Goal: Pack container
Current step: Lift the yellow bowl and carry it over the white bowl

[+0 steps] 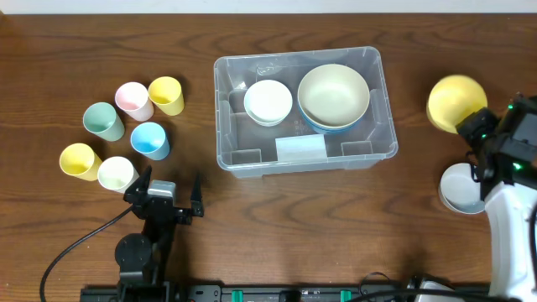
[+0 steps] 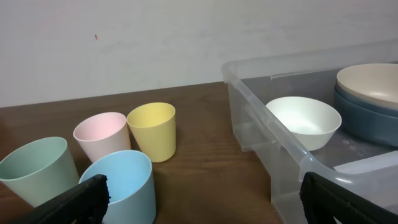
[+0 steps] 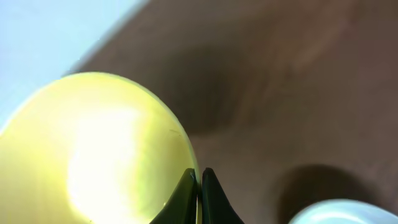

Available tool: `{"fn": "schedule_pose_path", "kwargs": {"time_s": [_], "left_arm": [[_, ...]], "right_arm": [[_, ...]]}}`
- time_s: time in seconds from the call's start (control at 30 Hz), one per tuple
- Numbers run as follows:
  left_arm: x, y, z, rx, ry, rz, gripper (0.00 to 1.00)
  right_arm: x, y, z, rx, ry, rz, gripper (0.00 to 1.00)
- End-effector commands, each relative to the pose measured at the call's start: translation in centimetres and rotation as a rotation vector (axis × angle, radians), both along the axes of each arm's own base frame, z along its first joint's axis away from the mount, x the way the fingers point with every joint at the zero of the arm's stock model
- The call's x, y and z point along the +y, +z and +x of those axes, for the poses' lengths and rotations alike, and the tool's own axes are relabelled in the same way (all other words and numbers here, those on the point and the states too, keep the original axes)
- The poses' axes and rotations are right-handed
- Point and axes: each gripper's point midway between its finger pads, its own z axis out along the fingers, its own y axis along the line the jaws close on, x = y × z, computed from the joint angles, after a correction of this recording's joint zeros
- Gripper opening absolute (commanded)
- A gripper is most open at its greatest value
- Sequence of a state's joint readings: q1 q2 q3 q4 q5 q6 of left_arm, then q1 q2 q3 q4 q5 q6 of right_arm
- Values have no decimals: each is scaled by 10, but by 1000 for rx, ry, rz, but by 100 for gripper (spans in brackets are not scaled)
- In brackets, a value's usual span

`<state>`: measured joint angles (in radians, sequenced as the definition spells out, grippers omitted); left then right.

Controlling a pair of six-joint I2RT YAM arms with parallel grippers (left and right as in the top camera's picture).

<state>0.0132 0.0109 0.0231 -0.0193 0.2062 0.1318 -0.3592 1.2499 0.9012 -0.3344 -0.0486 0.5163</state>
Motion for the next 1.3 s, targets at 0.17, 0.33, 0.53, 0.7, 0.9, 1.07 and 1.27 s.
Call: {"fn": "schedule_pose_path", "kwargs": {"time_s": [0.17,0.33,0.53,0.7,0.9,1.07,1.27], "left_arm": [[-1,-16,-1,45,-7,4,98],[-1,-16,-1,45,-7,4,98],[-1,-16,-1,45,-7,4,98],[-1,-16,-1,45,-7,4,98],[-1,-16,-1,45,-7,4,98],[-1,-16,-1,44,-7,4,98],[-1,-16,-1,44,-7,4,98]], "right_arm": [[108,116,6,-380,508,167,1],[166,125,11,-411,651,210,1],[236,106,26,-373,750,180,2],[285,86,41,-361,801,158,2],[315,58,65,-361,803,204,2],[328,36,84,-361,789,248,1],[349,12,99,-315,834,248,1]]}}
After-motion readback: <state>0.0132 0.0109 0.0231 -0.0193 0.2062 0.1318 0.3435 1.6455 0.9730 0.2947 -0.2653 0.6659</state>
